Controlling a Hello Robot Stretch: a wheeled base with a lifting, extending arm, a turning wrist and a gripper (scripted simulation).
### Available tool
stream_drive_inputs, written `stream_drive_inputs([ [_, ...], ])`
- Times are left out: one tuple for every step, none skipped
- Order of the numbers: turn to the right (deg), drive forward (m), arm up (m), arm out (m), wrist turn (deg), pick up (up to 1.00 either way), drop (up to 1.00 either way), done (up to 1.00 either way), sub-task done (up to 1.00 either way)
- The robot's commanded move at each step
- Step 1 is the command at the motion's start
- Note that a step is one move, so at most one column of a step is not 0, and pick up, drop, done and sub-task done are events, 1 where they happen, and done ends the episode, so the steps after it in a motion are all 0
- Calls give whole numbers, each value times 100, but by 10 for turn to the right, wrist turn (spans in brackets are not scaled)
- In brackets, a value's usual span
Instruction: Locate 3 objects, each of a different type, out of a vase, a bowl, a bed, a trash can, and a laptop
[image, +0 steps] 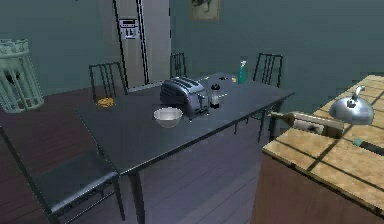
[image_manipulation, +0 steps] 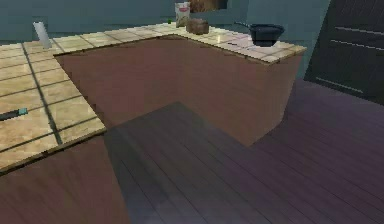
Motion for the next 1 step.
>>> stream_drive_inputs([
  [0, 0, 0, 0, 0, 0, 0, 100, 0],
])
